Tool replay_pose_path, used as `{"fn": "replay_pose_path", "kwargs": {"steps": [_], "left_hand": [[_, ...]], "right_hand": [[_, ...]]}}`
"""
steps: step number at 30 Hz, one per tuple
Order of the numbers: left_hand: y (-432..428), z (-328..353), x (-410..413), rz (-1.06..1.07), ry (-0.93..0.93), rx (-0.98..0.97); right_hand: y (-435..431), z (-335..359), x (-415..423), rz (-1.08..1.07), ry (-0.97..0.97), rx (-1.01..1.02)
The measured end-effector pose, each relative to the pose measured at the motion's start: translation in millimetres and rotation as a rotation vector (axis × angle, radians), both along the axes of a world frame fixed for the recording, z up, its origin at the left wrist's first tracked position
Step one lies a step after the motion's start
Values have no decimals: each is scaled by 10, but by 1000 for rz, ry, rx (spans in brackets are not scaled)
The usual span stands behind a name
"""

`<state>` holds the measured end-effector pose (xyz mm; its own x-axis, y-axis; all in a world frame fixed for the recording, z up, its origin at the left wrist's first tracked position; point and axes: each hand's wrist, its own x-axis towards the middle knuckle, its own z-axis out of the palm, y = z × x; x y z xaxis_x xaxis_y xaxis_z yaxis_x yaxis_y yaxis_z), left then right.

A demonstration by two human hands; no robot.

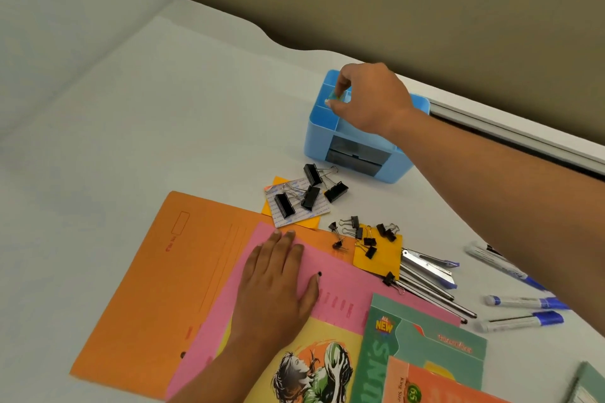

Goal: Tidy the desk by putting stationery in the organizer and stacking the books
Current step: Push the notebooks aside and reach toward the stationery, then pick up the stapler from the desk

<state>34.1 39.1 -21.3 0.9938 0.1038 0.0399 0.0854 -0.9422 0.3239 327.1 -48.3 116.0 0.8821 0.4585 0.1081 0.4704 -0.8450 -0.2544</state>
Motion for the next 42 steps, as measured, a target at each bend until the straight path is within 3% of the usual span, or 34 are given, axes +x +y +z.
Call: {"fn": "replay_pose_path", "kwargs": {"steps": [14, 19, 25, 32, 42], "left_hand": [[-5, -20, -2, 1, 2, 12], [-4, -23, 2, 6, -18, 12], [-2, 10, -5, 4, -38, 14], [-5, -10, -13, 1, -51, 27], [-8, -42, -19, 0, -63, 37]], "right_hand": [[-346, -44, -290, -58, -34, 165], [-871, -277, -900, -116, 37, 255], [-1673, -659, -1890, -362, 136, 329], [-2048, -928, -2922, -514, 157, 268], [-2093, -971, -3120, -495, 151, 270]]}}
